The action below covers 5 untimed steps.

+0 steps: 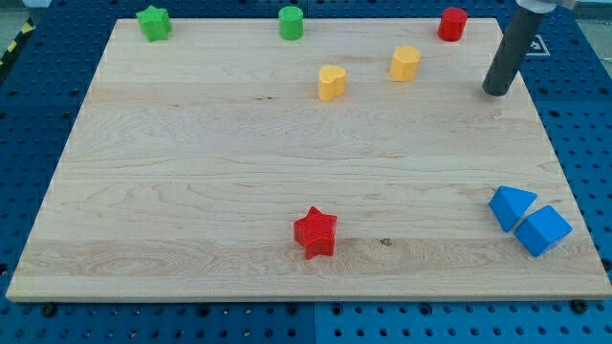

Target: Move the red circle to the center left

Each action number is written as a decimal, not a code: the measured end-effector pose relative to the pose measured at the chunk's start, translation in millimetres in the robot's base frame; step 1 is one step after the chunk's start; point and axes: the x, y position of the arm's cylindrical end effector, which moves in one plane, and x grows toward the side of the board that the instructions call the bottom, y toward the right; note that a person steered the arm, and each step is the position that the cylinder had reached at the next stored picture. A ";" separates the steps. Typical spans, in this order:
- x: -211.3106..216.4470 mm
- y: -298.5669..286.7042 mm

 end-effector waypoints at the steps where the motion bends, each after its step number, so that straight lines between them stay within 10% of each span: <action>1: -1.4 0.1; 5: -153.7 15.9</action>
